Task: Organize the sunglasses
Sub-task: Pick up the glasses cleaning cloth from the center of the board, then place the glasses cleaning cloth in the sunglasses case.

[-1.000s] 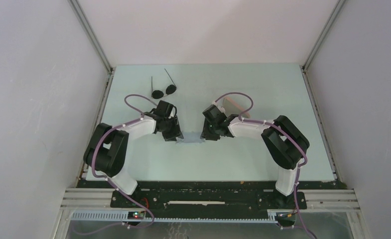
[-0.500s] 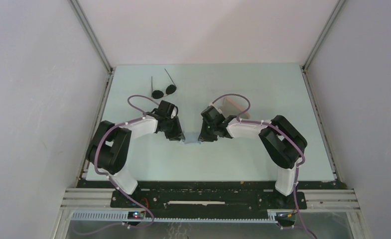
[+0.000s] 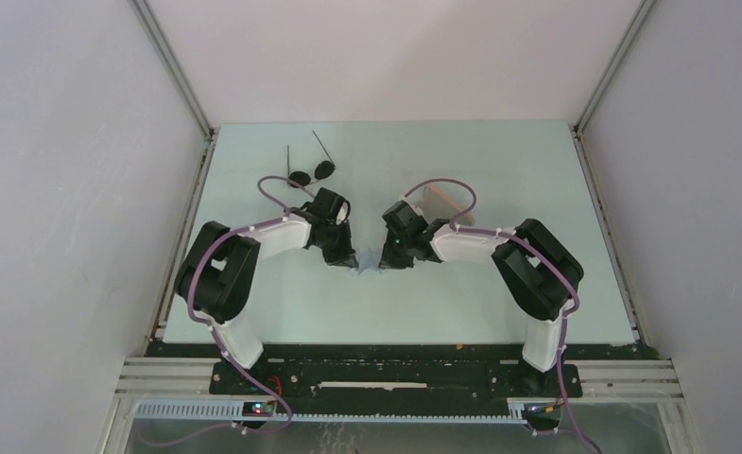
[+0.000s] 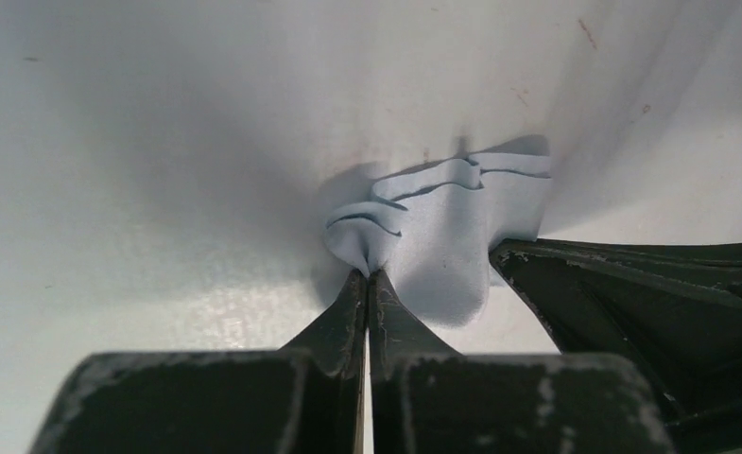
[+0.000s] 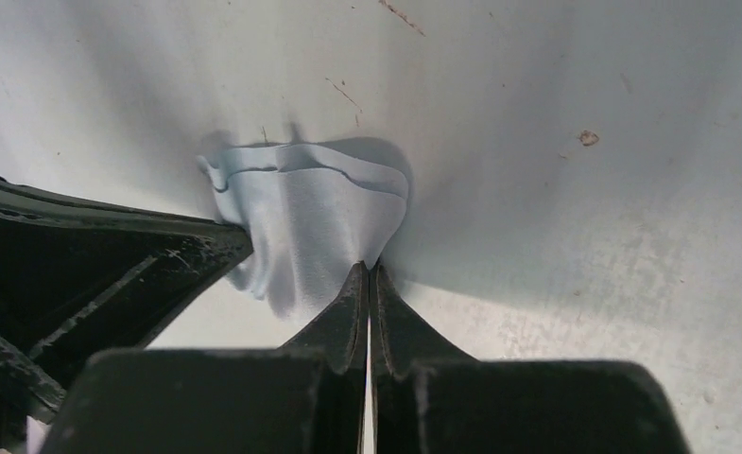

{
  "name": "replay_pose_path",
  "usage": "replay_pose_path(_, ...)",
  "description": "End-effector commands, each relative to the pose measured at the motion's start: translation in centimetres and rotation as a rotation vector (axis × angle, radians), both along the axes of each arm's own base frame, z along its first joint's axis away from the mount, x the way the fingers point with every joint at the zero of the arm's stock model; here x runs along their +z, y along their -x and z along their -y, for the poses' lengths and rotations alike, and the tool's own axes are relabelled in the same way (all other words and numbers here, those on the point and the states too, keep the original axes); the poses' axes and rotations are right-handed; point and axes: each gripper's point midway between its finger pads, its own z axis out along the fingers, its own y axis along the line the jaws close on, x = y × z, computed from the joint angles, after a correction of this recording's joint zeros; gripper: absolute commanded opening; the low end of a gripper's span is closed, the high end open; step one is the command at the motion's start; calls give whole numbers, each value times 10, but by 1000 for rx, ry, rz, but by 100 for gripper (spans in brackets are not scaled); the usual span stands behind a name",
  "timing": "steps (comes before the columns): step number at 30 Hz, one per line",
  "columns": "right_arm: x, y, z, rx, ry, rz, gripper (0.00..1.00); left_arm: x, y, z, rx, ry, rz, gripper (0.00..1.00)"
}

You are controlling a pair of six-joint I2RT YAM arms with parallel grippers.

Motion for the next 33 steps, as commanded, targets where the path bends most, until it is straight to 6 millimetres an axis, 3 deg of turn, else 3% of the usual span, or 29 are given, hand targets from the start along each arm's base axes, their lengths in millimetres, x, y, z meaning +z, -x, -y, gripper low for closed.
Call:
replay_pose_path(1, 33, -12, 5, -60, -43, 59, 0, 16, -10, 13, -48, -16, 31, 0)
replay_pose_path(8, 54, -22, 38, -171, -7, 141, 0, 41, -39, 41, -93, 31, 89, 0)
replay_pose_path(19, 72, -42, 82, -289, 70, 224, 0, 98, -99, 114, -256, 154, 271, 0)
replay_pose_path(27, 69, -59, 115, -366, 159, 260, 0, 108, -130, 154, -332, 204, 338, 0)
replay_pose_path(33, 62, -70, 135, -409, 192, 253, 0, 98, -142, 172, -360, 231, 325, 0)
